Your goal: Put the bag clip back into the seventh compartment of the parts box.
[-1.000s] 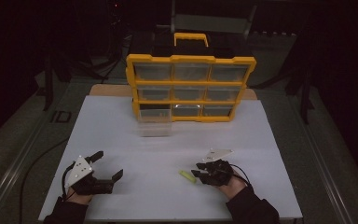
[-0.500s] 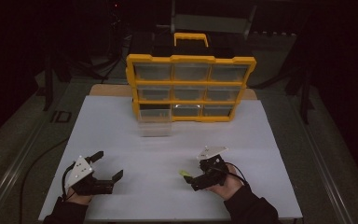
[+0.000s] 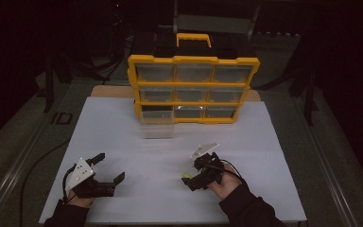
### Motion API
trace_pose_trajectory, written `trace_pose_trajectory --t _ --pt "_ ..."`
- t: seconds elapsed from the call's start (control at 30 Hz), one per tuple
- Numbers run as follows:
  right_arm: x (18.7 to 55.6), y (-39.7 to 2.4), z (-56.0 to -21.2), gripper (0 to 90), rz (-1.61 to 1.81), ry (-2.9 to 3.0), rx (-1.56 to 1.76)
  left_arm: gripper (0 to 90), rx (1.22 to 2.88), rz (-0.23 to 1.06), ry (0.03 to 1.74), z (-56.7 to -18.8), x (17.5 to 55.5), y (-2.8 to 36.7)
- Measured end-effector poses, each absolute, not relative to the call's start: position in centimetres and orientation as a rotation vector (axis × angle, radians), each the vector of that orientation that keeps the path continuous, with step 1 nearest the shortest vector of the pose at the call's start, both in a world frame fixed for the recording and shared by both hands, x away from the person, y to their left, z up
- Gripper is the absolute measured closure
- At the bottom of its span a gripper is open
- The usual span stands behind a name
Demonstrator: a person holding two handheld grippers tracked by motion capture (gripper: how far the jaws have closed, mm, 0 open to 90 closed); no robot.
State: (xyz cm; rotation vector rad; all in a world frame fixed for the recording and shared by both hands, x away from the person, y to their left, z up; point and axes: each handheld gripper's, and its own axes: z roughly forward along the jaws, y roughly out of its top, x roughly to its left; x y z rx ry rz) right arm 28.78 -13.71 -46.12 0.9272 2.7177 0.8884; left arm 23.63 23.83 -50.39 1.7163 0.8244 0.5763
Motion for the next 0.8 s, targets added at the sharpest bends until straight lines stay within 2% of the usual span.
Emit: trace_pose_trajectory --t 0.17,0.2,0.33,0.4,0.43,0.67,0.73,0.77,0.8 --pt "29.0 -12.9 -46.5 10.2 0.822 2.717 0.922 0.1 1.716 0.578 0.823 -50.4 23.6 23.8" --pt "29.1 -12.4 -46.8 14.3 0.765 2.739 0.925 0.1 1.716 0.577 0.824 -50.4 23.6 23.8" --pt "29.1 -12.1 -47.2 13.4 0.754 2.759 0.912 0.1 1.716 0.577 0.824 -50.4 23.6 23.8" --pt "29.1 -11.9 -47.4 16.2 0.718 2.748 0.907 0.1 1.716 0.577 0.824 -50.4 23.6 23.8" --pt "29.2 -11.7 -47.6 21.9 0.7 2.766 0.896 0.1 1.717 0.577 0.824 -50.4 23.6 23.8" --pt "29.4 -11.2 -48.1 30.8 0.6 2.804 0.854 0.1 1.718 0.575 0.825 -50.4 23.7 23.8" --pt "29.4 -11.1 -48.3 38.4 0.574 2.813 0.848 0.1 1.72 0.575 0.824 -50.4 23.7 23.8" --pt "29.4 -11.0 -48.4 38.9 0.566 2.818 0.858 0.1 1.721 0.575 0.824 -50.4 23.7 23.8" --pt "29.8 -10.9 -48.6 45.7 0.512 2.845 0.889 0.1 1.722 0.575 0.823 -50.4 23.7 23.8"
